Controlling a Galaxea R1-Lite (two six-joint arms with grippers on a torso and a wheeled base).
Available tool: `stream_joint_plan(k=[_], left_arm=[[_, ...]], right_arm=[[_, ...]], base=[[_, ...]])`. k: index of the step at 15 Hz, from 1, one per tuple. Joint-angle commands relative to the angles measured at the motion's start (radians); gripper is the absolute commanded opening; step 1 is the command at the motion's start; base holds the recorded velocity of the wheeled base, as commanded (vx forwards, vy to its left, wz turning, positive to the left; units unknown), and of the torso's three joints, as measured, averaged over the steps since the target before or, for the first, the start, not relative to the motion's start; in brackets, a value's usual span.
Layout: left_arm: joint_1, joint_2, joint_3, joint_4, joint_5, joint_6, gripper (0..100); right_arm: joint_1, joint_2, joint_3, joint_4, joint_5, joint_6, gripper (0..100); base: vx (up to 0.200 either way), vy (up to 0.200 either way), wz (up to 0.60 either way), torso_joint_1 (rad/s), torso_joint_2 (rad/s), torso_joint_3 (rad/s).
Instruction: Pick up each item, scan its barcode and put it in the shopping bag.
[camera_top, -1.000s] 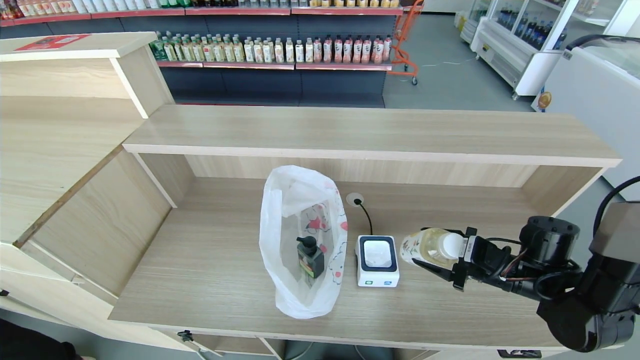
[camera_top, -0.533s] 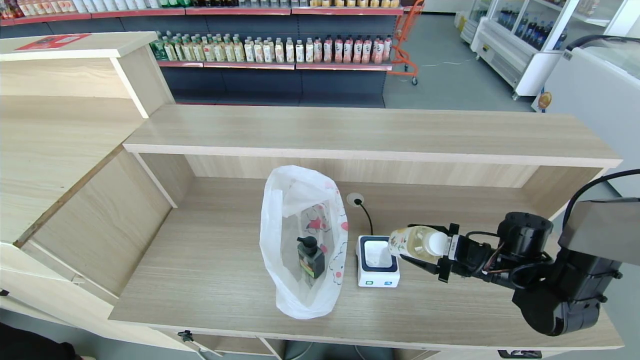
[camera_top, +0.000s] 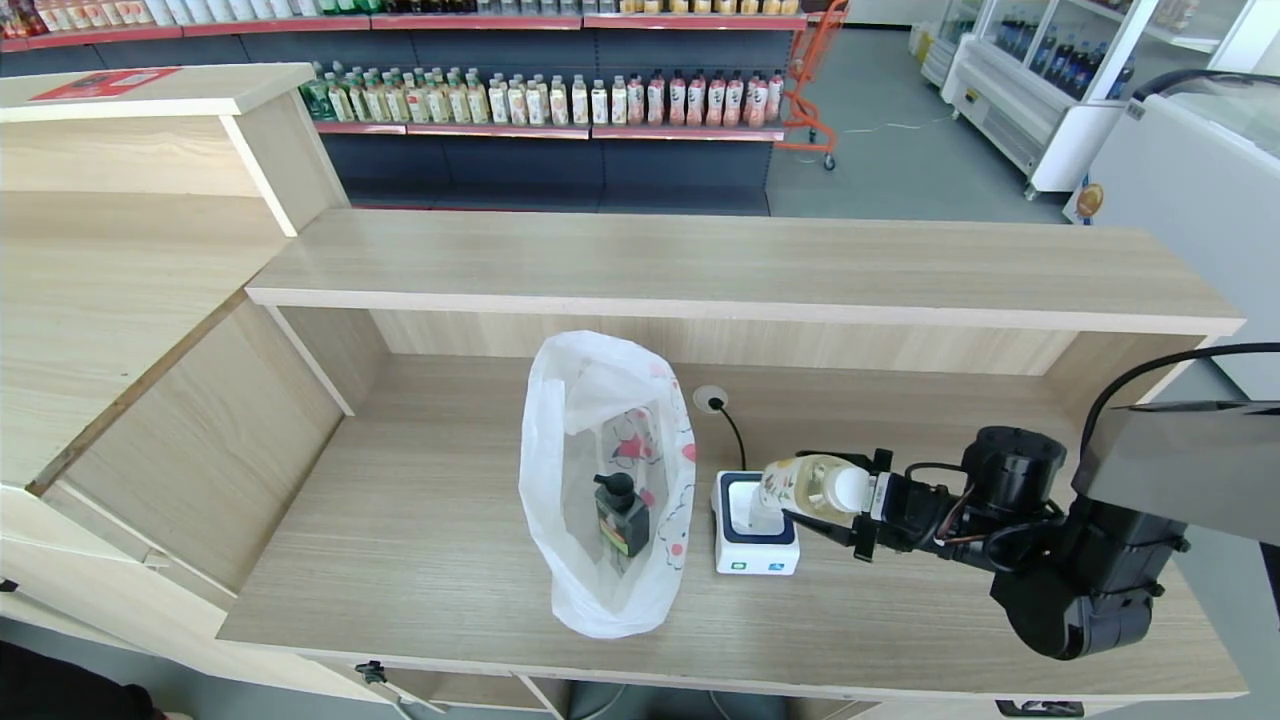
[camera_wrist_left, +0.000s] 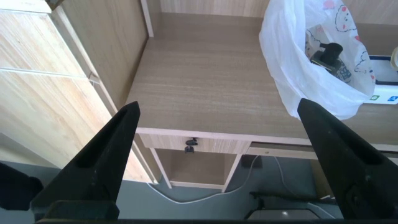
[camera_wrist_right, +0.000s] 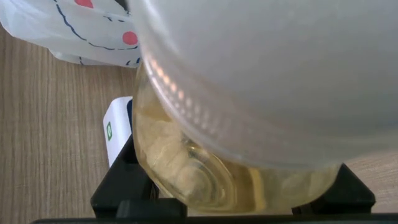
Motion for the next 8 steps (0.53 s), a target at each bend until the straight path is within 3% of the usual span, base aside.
stream_joint_plan(k=[1, 8], left_arm=[[0.001, 0.0, 0.0, 0.0, 0.0, 0.0, 100], [0.0, 0.0, 0.0, 0.0, 0.0, 0.0, 100]], right_arm=[[0.006, 0.027, -0.034, -0.002, 0.0, 0.0, 0], [0.041, 0.085, -0.106, -0.002, -0.002, -0.002, 0]], base=[[0.0, 0.0, 0.0, 0.0, 0.0, 0.0], [0.0, 0.0, 0.0, 0.0, 0.0, 0.0]])
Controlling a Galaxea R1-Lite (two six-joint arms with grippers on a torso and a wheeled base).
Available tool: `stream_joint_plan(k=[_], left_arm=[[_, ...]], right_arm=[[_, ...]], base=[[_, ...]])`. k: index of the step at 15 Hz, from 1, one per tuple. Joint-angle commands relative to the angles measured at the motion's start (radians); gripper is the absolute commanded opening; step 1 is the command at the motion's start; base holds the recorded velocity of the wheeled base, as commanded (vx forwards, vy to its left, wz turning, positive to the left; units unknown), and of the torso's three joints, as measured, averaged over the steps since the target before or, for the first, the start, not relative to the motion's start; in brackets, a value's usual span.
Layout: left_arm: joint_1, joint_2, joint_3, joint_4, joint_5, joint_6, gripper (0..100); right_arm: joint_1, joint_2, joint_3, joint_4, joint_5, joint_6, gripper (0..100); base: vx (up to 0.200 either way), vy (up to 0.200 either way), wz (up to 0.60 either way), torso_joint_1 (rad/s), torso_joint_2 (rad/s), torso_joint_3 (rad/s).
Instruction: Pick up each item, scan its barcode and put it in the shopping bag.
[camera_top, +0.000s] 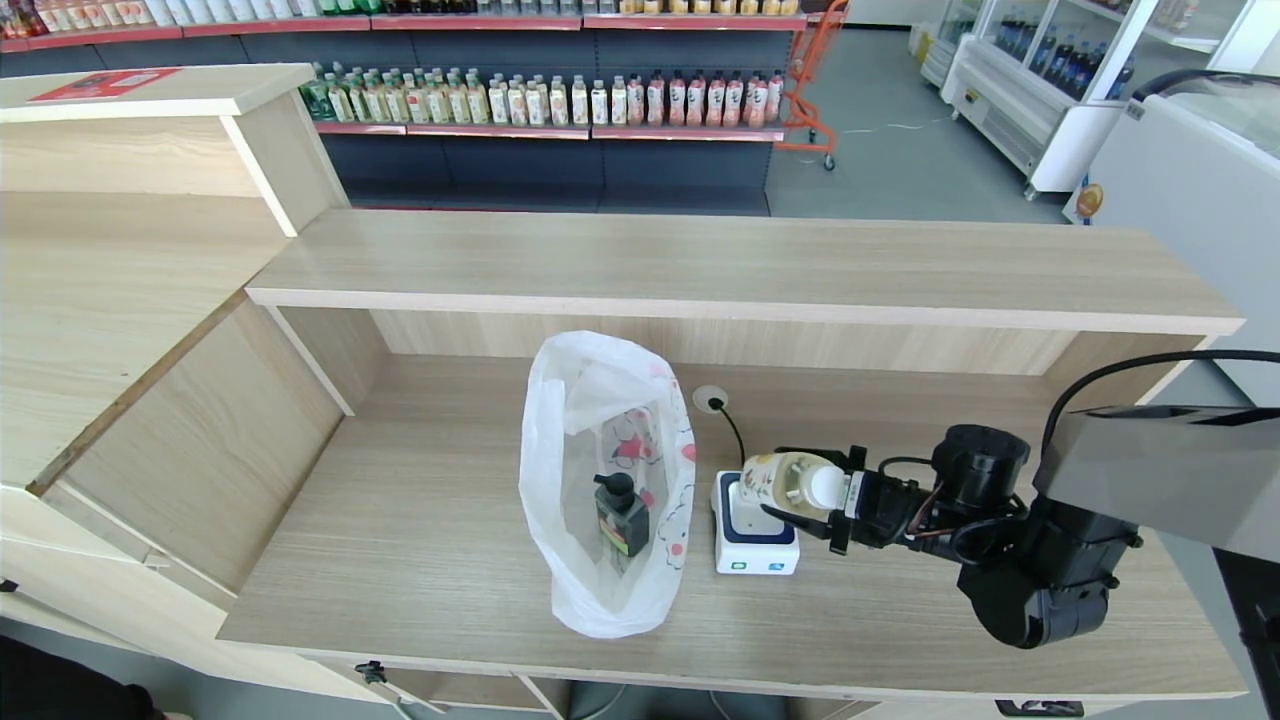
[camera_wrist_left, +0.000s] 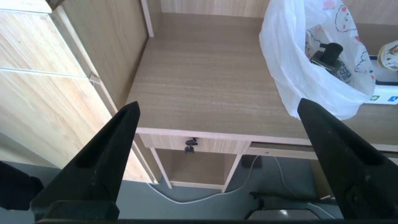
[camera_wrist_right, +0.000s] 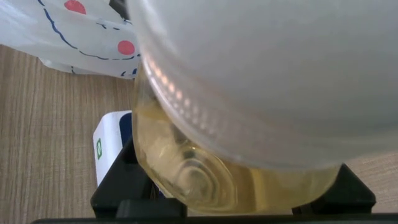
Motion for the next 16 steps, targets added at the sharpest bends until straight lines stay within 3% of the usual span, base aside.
stream_joint_plan(k=[1, 7, 9, 10, 11, 13, 16], left_arm=[[-0.001, 0.0, 0.0, 0.0, 0.0, 0.0, 100], [-0.001, 0.0, 0.0, 0.0, 0.0, 0.0, 100], [0.001, 0.0, 0.0, 0.0, 0.0, 0.0, 100], [-0.001, 0.0, 0.0, 0.0, 0.0, 0.0, 100], [0.001, 0.0, 0.0, 0.0, 0.0, 0.0, 100], [-0.001, 0.0, 0.0, 0.0, 0.0, 0.0, 100], [-0.001, 0.0, 0.0, 0.0, 0.0, 0.0, 100]], right_arm=[[0.005, 0.021, -0.013, 0.003, 0.0, -0.001, 0], [-0.007, -0.013, 0.016, 0.0, -0.001, 0.014, 0], [-0.017, -0.16, 0.123, 0.0, -0.015, 0.218, 0], [-0.017, -0.166, 0.128, 0.0, -0.017, 0.226, 0], [-0.029, -0.307, 0.227, 0.009, -0.074, 0.396, 0], [0.013, -0.438, 0.318, 0.012, -0.209, 0.603, 0], [0.155, -0.495, 0.298, 0.086, -0.462, 0.838, 0]], base=[[0.0, 0.0, 0.0, 0.0, 0.0, 0.0], [0.0, 0.0, 0.0, 0.0, 0.0, 0.0], [0.0, 0.0, 0.0, 0.0, 0.0, 0.0], [0.0, 0.0, 0.0, 0.0, 0.0, 0.0], [0.0, 0.0, 0.0, 0.0, 0.0, 0.0], [0.0, 0.0, 0.0, 0.0, 0.0, 0.0], [0.0, 0.0, 0.0, 0.0, 0.0, 0.0]])
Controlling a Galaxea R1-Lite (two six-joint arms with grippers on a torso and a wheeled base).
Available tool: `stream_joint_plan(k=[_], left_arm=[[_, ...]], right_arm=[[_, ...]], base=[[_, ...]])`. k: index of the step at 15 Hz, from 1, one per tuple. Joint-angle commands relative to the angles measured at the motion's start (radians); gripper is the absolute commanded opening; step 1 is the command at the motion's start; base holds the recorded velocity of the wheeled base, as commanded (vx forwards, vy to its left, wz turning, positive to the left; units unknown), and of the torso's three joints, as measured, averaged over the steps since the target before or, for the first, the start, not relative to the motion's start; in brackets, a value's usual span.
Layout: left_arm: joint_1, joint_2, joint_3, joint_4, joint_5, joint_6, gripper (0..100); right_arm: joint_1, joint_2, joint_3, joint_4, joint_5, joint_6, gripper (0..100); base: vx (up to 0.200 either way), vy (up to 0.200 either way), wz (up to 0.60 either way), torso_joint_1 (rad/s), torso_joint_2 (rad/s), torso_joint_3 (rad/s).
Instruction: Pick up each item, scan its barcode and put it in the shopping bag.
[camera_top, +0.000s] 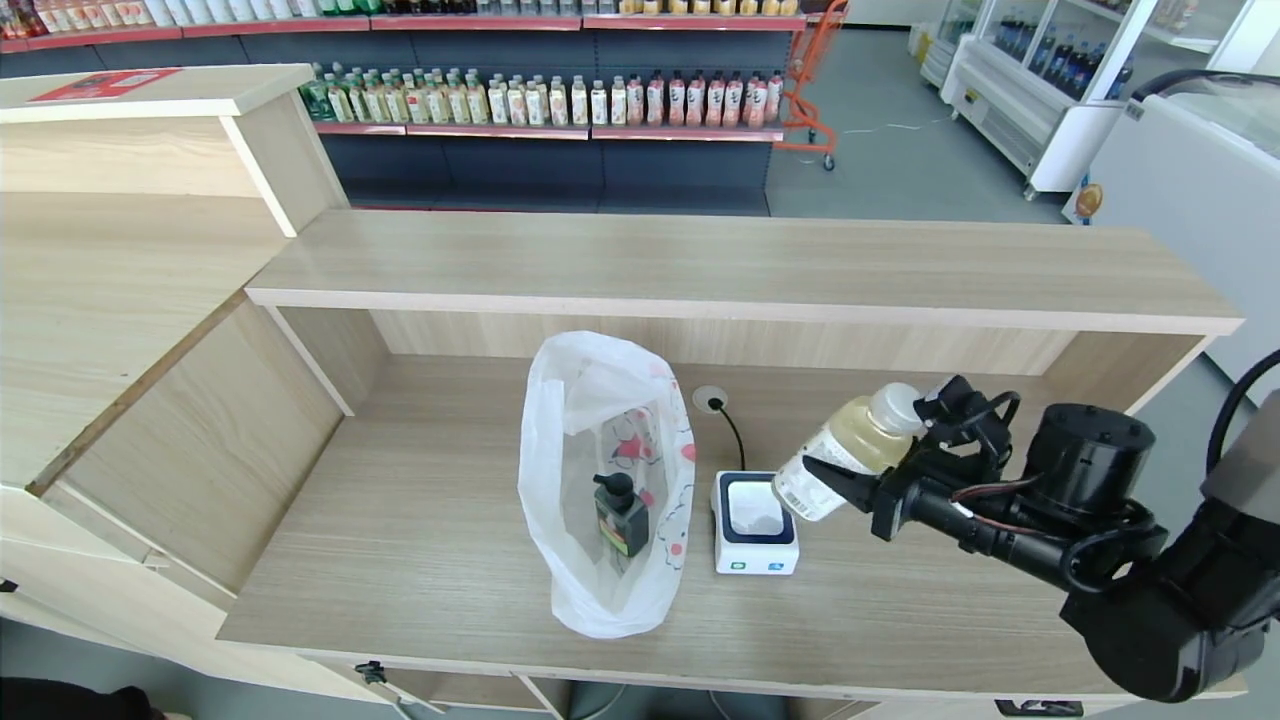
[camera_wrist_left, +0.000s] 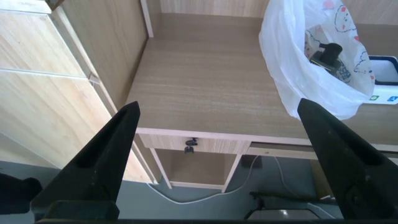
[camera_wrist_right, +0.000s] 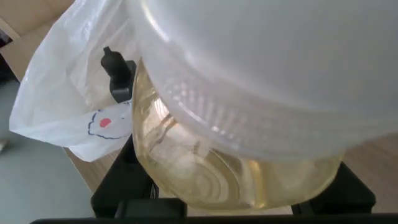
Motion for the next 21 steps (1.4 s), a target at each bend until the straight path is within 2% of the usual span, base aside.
stream_joint_plan(k=[1, 2, 3, 7, 9, 13, 18, 21], left_arm=[[0.001, 0.0, 0.0, 0.0, 0.0, 0.0, 100], [0.001, 0.0, 0.0, 0.0, 0.0, 0.0, 100], [0.001, 0.0, 0.0, 0.0, 0.0, 0.0, 100], [0.0, 0.0, 0.0, 0.0, 0.0, 0.0, 100], [0.001, 0.0, 0.0, 0.0, 0.0, 0.0, 100], [0.0, 0.0, 0.0, 0.0, 0.0, 0.0, 100], [0.0, 0.0, 0.0, 0.0, 0.0, 0.0, 100], [0.001, 0.0, 0.0, 0.0, 0.0, 0.0, 100]], right_arm=[[0.13, -0.109, -0.019, 0.043, -0.126, 0.114, 0], [0.151, -0.108, -0.038, 0.055, -0.152, 0.139, 0], [0.208, -0.103, -0.094, 0.12, -0.208, 0.203, 0], [0.319, -0.102, -0.189, 0.313, -0.343, 0.421, 0], [0.339, -0.086, -0.216, 0.371, -0.353, 0.481, 0], [0.383, -0.066, -0.223, 0.397, -0.348, 0.533, 0], [0.38, -0.036, -0.235, 0.397, -0.343, 0.548, 0], [0.332, 0.004, -0.305, 0.399, -0.345, 0.55, 0]], base=[[0.0, 0.0, 0.0, 0.0, 0.0, 0.0], [0.0, 0.0, 0.0, 0.0, 0.0, 0.0], [0.0, 0.0, 0.0, 0.0, 0.0, 0.0], [0.0, 0.0, 0.0, 0.0, 0.0, 0.0], [0.0, 0.0, 0.0, 0.0, 0.0, 0.0], [0.0, 0.0, 0.0, 0.0, 0.0, 0.0], [0.0, 0.0, 0.0, 0.0, 0.0, 0.0], [0.0, 0.0, 0.0, 0.0, 0.0, 0.0]])
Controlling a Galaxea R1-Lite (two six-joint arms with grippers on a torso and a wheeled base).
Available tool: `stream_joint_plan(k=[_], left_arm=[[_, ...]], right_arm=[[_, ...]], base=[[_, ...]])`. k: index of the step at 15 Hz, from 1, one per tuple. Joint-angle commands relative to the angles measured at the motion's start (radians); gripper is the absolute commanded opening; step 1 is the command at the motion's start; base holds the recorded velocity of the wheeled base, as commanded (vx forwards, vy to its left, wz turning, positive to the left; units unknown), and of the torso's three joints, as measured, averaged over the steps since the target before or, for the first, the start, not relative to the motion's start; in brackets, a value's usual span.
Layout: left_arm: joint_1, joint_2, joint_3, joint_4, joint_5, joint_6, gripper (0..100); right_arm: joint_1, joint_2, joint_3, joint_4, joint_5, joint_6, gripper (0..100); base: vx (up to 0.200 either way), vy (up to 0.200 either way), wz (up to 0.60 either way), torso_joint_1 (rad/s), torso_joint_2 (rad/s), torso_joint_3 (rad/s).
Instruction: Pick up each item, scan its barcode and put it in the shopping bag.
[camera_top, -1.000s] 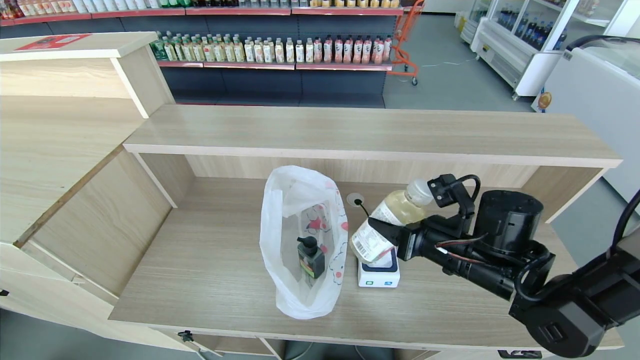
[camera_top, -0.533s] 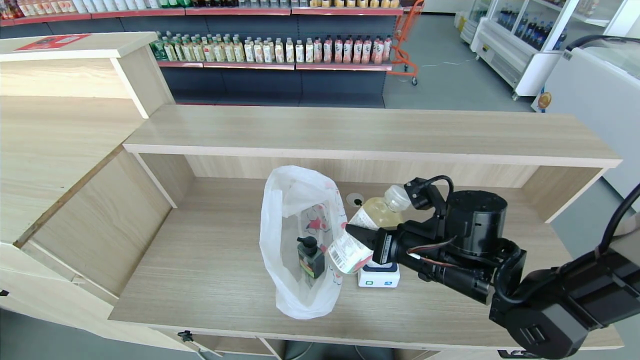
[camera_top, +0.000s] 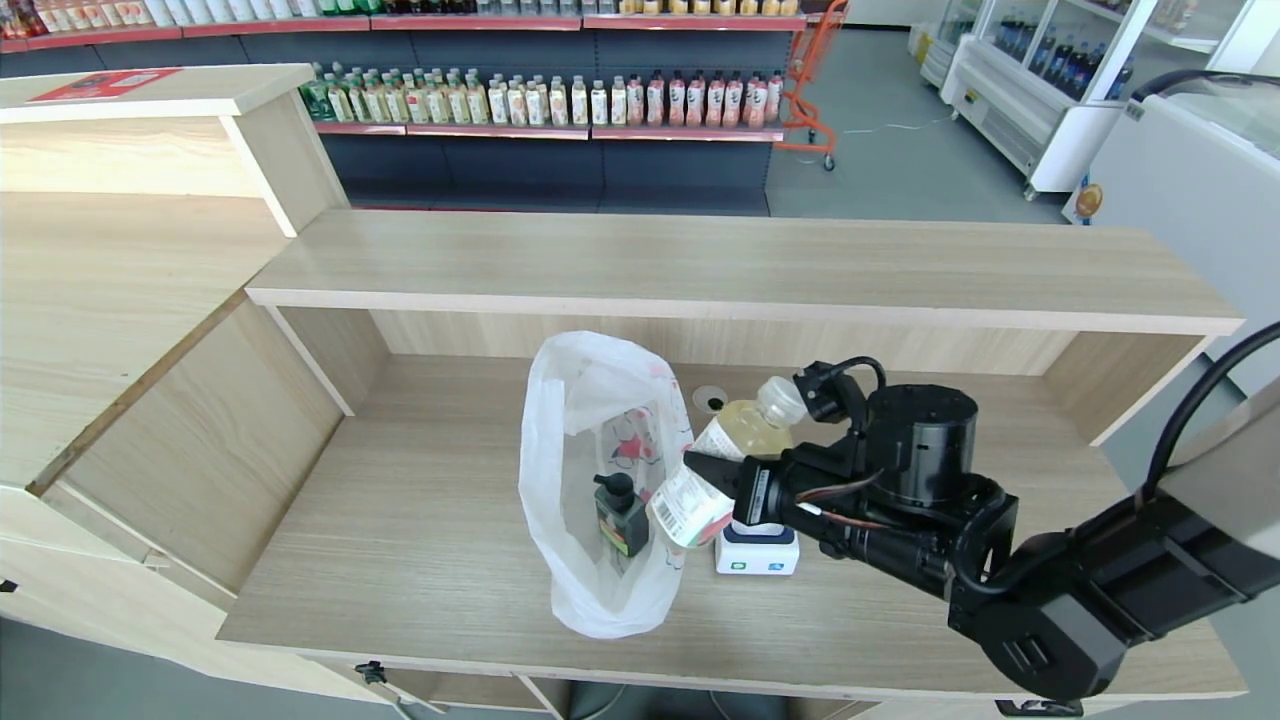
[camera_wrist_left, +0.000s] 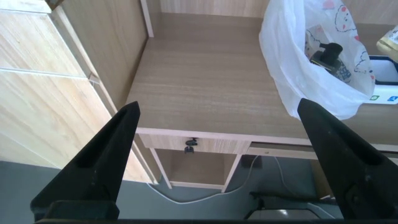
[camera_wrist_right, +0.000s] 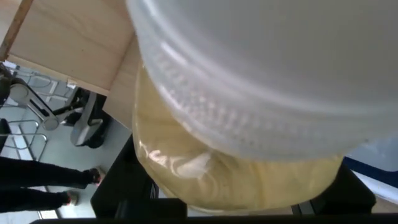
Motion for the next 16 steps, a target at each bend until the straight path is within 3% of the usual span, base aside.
stream_joint_plan(k=[1, 8, 16], left_arm=[[0.001, 0.0, 0.0, 0.0, 0.0, 0.0, 100], [0.0, 0.0, 0.0, 0.0, 0.0, 0.0, 100], [0.001, 0.0, 0.0, 0.0, 0.0, 0.0, 100]], right_arm=[[-0.036, 0.04, -0.069, 0.001, 0.002, 0.001, 0], [-0.094, 0.215, -0.34, 0.053, -0.002, -0.003, 0], [-0.096, 0.405, -0.518, 0.065, 0.001, -0.065, 0]], base=[[0.0, 0.0, 0.0, 0.0, 0.0, 0.0], [0.0, 0.0, 0.0, 0.0, 0.0, 0.0], [0.0, 0.0, 0.0, 0.0, 0.0, 0.0]])
